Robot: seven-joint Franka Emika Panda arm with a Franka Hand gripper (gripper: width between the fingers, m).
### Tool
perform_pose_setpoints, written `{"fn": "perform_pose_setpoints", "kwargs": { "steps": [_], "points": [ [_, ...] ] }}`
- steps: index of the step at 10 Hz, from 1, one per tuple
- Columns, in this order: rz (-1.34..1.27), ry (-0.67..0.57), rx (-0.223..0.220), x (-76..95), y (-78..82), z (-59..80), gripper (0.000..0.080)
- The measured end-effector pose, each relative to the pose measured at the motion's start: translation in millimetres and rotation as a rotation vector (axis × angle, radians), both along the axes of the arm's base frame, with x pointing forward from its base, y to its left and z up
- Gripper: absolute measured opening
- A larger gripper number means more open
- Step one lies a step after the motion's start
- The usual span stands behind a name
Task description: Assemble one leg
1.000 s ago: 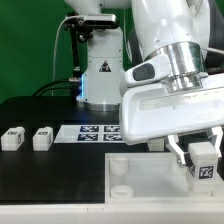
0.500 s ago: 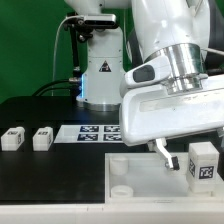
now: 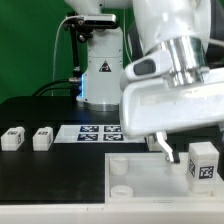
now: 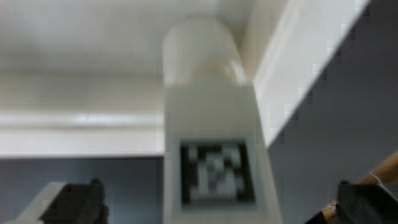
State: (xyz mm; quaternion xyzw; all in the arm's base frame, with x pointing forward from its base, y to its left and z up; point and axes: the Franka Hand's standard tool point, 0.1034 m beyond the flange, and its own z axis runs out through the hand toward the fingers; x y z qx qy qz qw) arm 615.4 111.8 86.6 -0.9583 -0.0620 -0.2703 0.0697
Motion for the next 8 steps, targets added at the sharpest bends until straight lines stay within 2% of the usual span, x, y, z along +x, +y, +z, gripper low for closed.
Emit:
{"fn": "perform_pose_setpoints", "kwargs": {
  "steps": [1,2,3,4,5,6,8],
  "points": [
    [0.011,0.047,-0.003,0.0,-0.1,5.2,0.0649],
    [0.013,0.056,-0.003,7.8,-1.0,14.3,0.0649],
    [0.015,0.067,0.000,15.2,-0.3,17.7,0.0649],
    [0.023,0.181,0.010,13.7,4.6,13.4,0.0649],
    [0.034,0.307,0.017,17.1,8.1,16.0,0.0649],
    [0.048,0.397,0.016,21.3,6.9,16.8,0.0649],
    [0.074,0.588,0.020,15.6,1.4,11.3,0.0649]
  ]
}}
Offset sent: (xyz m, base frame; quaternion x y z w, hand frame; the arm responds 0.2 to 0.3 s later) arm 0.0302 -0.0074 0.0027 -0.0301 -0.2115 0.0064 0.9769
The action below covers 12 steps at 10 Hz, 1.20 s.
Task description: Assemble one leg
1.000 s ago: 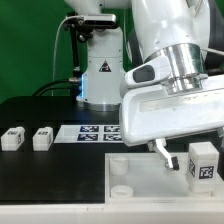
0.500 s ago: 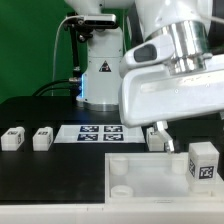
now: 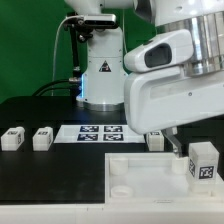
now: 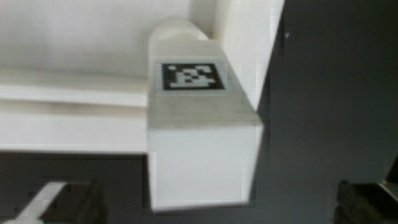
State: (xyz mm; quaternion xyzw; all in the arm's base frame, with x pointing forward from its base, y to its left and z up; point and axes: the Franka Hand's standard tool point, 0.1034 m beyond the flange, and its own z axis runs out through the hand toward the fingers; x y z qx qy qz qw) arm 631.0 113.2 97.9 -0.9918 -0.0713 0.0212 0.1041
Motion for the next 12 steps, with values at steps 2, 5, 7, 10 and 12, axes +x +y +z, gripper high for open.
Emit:
{"fn": "perform_pose_setpoints", "kwargs": {
  "steps": [2,5,7,10,12],
  "points": [
    [0.021,0.109,0.010,-11.0,-4.7,-7.4,0.0649],
    [0.019,0.100,0.011,-8.1,-4.3,-7.6,0.0649],
    [-0.039,0.122,0.004,-8.1,-8.2,-13.7,0.0649],
    [-0.044,0.124,0.003,-8.1,-9.2,-16.2,0.0649],
    [-0.066,0.129,0.000,-8.2,-8.9,-16.3,0.0558]
  ]
}}
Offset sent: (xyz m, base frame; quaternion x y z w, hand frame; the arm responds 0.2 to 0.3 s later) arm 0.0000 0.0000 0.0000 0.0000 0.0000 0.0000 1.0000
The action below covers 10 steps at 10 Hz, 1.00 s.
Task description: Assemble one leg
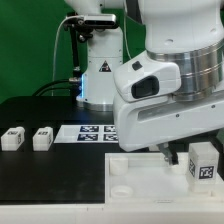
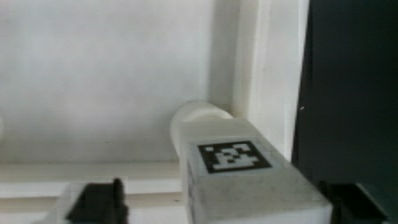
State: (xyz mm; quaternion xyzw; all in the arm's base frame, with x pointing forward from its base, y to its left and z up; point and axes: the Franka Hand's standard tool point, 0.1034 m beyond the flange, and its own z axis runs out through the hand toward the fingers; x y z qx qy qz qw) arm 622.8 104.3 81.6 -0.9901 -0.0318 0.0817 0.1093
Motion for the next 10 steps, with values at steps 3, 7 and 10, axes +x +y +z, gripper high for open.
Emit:
{"fn": "perform_pose_setpoints", "kwargs": {
  "steps": [3,7,10],
  "points": [
    [-0.136,0.029,-0.024,0.3,0.3,0.0,0.0295],
    [-0.632,0.062,-0.083,-1.2,6.6,-1.7,0.0295],
    [-1.058,0.164,-0.082,-0.1,10.6,-2.9,0.0295]
  ]
}}
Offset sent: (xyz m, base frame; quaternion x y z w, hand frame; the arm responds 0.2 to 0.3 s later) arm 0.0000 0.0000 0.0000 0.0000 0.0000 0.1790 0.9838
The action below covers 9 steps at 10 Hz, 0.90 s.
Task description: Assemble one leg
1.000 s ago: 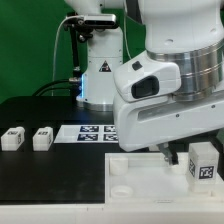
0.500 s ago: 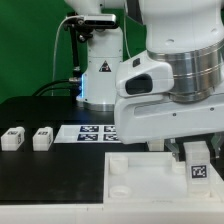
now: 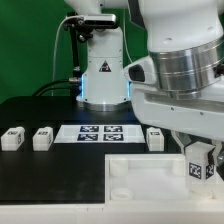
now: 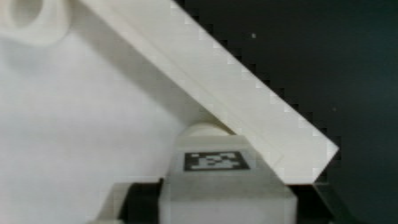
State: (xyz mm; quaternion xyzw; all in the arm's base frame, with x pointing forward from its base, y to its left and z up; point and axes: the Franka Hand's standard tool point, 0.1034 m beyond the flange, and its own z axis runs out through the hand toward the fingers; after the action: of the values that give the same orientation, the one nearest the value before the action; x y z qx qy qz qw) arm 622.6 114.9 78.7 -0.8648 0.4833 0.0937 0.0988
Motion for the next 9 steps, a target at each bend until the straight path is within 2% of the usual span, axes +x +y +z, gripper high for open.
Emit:
{"fn": "perform_pose_setpoints", "kwargs": {
  "steps": [2,4,5,6,7,8,9],
  "points": [
    [-0.172,0.037,0.002,1.4,0.9,-0.4,0.0295],
    [-0.183,0.037,0.002,1.8,1.0,-0.4,0.0295],
    [-0.171,0.035,0.003,1.6,1.2,-0.7,0.0365],
    [-0.114,0.019,0.006,1.6,1.0,-0.9,0.0365],
    [0.030,-0.013,0.015,0.7,0.1,-2.8,0.0569],
    [0.217,-0.047,0.018,-0.8,2.4,-1.9,0.0628],
    [0.344,-0.080,0.021,-1.1,4.8,-0.6,0.0628]
  ]
}}
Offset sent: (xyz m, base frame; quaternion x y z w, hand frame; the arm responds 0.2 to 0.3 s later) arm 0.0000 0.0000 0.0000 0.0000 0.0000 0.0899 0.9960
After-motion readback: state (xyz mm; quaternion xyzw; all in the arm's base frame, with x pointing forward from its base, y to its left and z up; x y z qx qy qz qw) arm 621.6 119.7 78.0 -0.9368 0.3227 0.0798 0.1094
